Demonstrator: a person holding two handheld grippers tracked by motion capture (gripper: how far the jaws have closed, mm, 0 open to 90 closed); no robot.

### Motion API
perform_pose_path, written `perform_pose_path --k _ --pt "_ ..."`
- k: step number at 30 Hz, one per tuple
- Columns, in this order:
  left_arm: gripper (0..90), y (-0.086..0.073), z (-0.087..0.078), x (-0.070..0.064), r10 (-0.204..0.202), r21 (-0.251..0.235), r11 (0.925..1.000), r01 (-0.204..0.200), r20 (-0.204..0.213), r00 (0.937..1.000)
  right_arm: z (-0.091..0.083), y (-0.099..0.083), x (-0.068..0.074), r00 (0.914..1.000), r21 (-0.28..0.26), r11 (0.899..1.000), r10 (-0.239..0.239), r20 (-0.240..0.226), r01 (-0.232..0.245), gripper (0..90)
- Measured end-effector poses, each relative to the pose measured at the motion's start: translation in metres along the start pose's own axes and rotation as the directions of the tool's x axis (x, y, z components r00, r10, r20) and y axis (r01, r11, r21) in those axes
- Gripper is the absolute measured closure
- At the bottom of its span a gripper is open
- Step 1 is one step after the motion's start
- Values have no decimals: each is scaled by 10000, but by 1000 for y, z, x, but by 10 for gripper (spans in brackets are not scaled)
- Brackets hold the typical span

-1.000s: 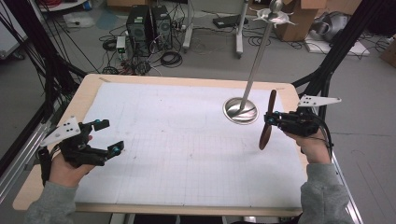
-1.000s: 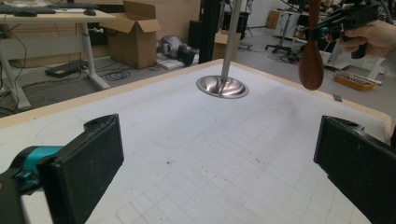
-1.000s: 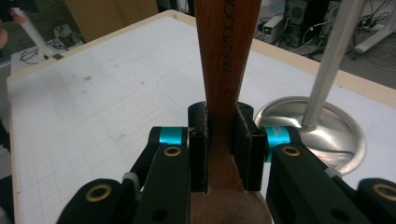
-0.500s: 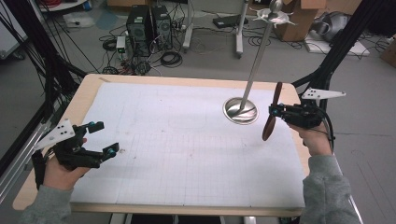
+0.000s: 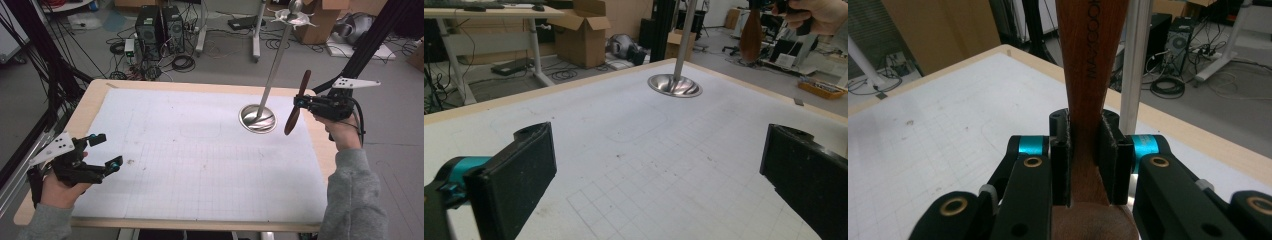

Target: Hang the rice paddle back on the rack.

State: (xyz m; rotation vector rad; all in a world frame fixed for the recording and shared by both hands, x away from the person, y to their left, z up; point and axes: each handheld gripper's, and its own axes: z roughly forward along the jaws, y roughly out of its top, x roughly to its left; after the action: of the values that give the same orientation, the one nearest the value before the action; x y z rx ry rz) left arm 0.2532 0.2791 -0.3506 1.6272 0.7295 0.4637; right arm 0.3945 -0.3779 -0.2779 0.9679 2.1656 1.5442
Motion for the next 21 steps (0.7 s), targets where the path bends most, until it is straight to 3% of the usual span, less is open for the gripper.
perform_pose_path --k 10,16,21 --pt "19 -2 -10 -1 -30 -16 10000 30 -204 9998 -7 14 -15 9999 64 10000 -33 106 33 776" --pt "19 -3 -13 -1 -35 27 10000 36 -269 9996 -7 21 -18 9998 312 9995 63 204 -69 777" --pt "19 -4 -16 -2 -32 14 10000 33 -321 9995 -5 27 -20 9995 217 9998 41 298 -47 777"
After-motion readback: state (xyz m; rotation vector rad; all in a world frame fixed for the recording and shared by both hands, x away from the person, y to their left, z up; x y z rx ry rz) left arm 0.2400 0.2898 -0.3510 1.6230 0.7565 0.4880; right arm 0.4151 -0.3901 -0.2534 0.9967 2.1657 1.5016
